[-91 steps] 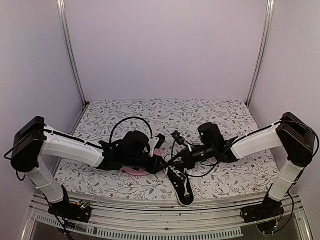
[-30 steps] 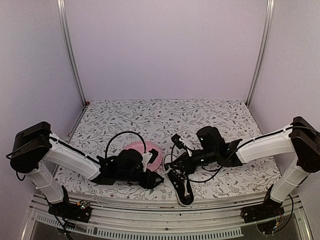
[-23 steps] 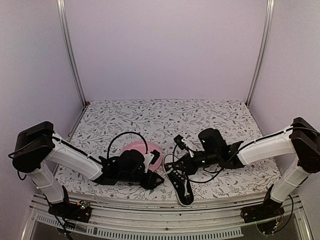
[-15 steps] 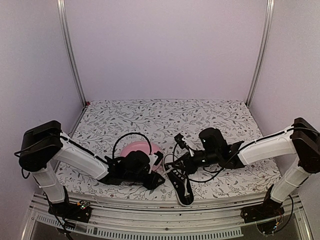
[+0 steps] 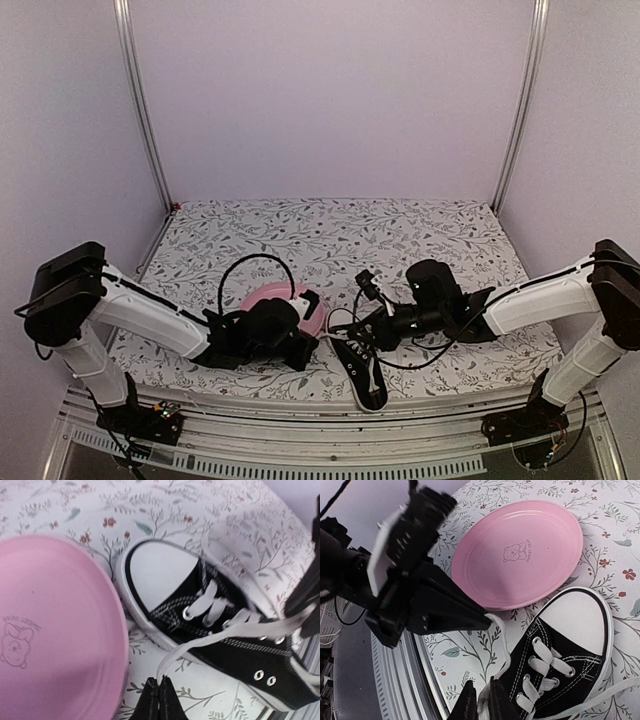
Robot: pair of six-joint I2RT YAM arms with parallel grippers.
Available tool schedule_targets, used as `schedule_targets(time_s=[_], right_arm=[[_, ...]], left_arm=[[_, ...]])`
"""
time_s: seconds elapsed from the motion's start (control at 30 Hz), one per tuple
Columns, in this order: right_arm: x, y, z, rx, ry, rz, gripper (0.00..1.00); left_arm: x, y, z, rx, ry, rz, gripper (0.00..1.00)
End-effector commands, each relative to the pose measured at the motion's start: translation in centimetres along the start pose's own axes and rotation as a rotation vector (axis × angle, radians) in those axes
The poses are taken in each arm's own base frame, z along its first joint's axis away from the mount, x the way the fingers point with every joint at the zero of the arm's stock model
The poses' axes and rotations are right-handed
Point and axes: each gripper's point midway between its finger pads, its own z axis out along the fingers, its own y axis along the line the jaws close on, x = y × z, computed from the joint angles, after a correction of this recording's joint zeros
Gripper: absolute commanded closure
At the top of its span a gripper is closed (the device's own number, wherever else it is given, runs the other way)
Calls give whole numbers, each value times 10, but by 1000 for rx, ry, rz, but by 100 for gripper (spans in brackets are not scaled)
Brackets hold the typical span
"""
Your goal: Tie the shoes
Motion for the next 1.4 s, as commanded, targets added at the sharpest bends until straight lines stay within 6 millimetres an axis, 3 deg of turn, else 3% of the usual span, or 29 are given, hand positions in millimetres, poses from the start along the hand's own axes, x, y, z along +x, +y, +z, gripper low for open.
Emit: schedule_targets(time_s=[0.0,0.1,0.13,0.2,0.3,0.47,0.63,0.83,1.0,1.13,1.27,1.37], right_arm=[[3,10,-5,-61,-5,15,80],[2,11,-10,-51,-10,25,55],[-3,11,-13,-41,-24,21,50],[-16,10,-19,-8,-51,20,31],[-39,2,-29,47,-84,22,24],[-64,5,-30,23,-100,-19,24],[-77,3,-7,1,-51,-49,32],[-83,4,9,-28,-29,-65,52],[-87,5,13,-41,-32,-74,73],[-90,5,12,-41,-42,-82,96],[-93,-3,5,21,-73,-63,98],[-97,-20,-6,114,-111,4,98]], left_arm=[[-67,-7,-36,0,-212,-28,100],[-95,-9,-47,42,-280,-35,100],[-102,-10,-49,62,-293,-33,100],[-111,-13,-49,111,-306,-22,100],[-117,-17,-48,142,-310,12,100],[-125,-19,-45,152,-301,55,100],[-128,-20,-43,166,-304,62,100],[-130,-21,-43,171,-305,78,100],[-131,-21,-44,174,-307,85,100],[-132,-21,-43,174,-312,90,100],[-140,-13,-41,147,-328,75,99],[-152,-5,-39,120,-346,45,76]])
